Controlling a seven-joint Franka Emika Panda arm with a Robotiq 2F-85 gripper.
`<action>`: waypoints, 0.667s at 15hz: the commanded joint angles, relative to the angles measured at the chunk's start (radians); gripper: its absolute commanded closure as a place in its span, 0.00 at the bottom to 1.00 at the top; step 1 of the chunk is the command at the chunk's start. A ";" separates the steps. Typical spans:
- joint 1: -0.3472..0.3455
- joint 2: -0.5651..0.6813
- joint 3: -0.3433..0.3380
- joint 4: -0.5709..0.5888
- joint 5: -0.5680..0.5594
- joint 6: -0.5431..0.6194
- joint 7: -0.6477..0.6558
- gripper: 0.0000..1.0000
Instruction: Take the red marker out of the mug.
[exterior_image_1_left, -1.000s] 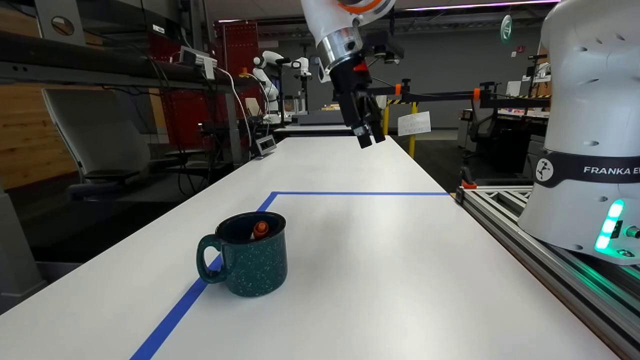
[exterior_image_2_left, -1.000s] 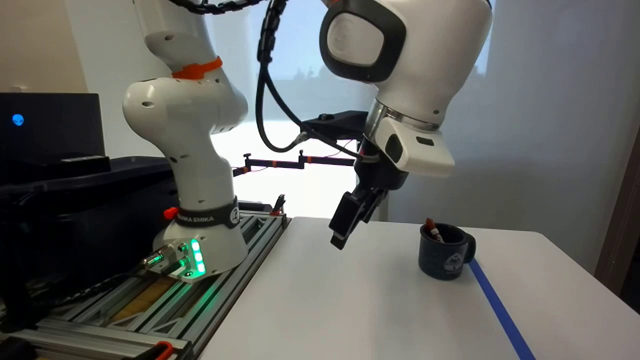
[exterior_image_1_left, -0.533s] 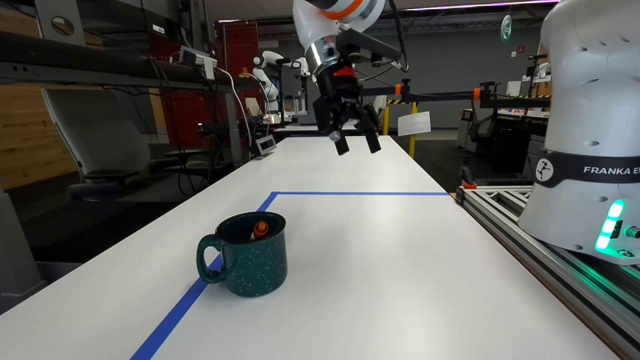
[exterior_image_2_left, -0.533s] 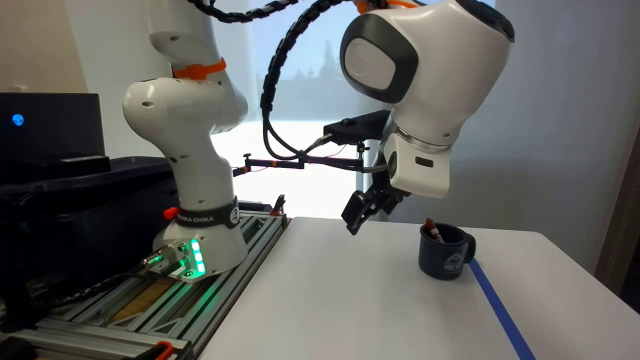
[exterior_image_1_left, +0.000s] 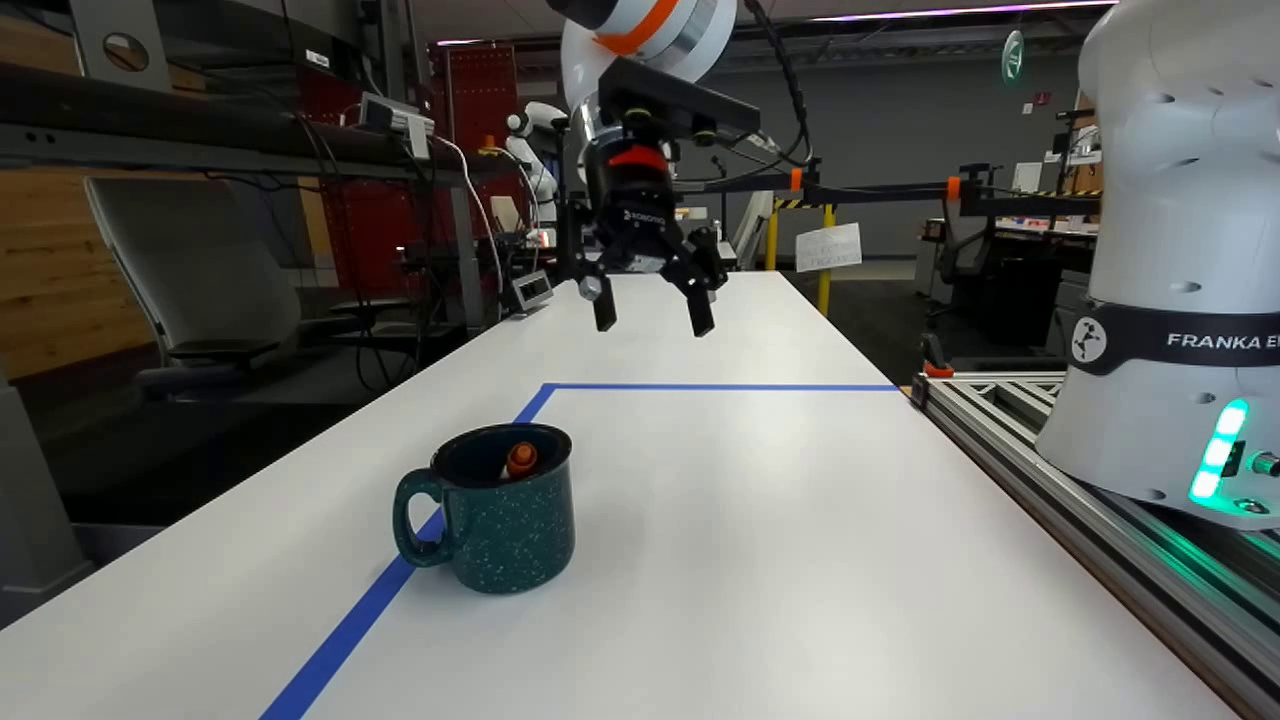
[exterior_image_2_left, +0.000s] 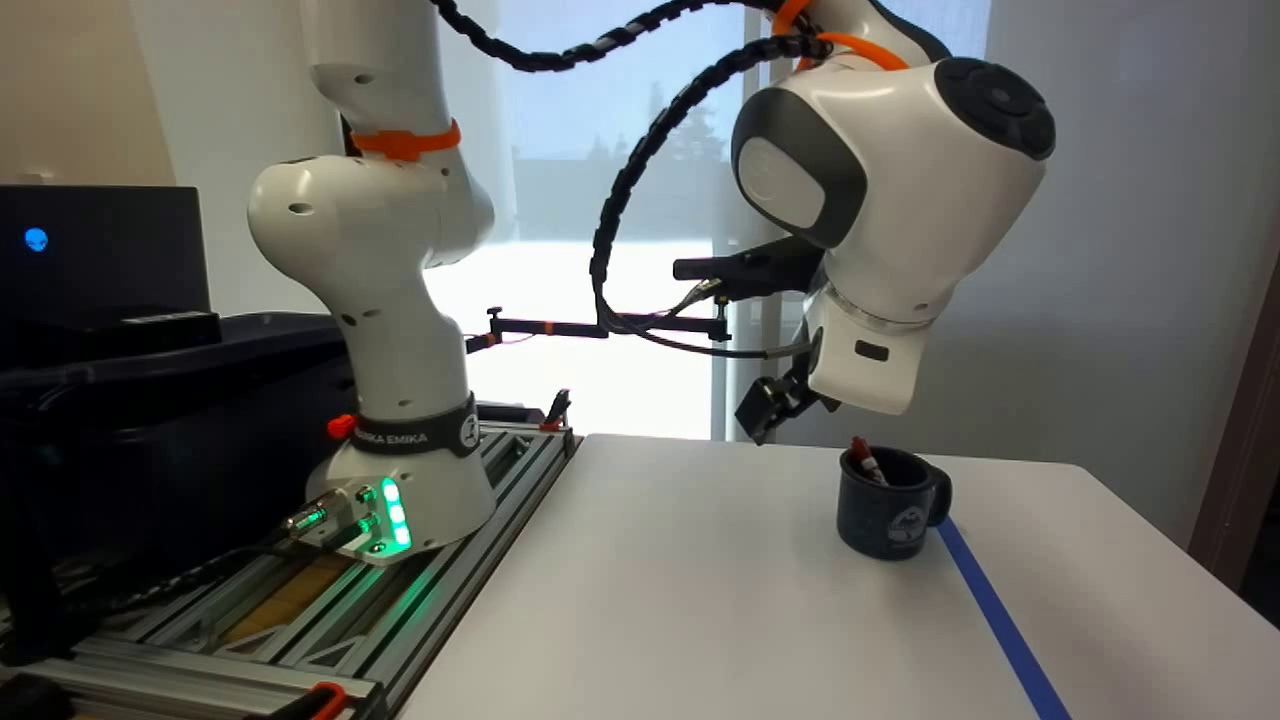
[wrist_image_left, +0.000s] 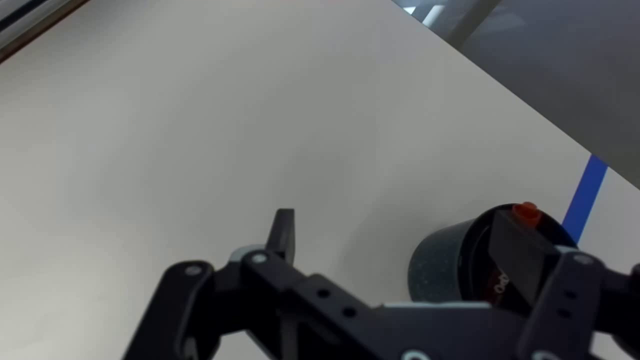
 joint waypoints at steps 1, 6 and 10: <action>0.044 0.062 0.041 0.053 0.080 0.046 0.035 0.00; 0.081 0.131 0.077 0.131 0.074 0.098 0.043 0.00; 0.089 0.178 0.081 0.189 0.047 0.114 0.032 0.00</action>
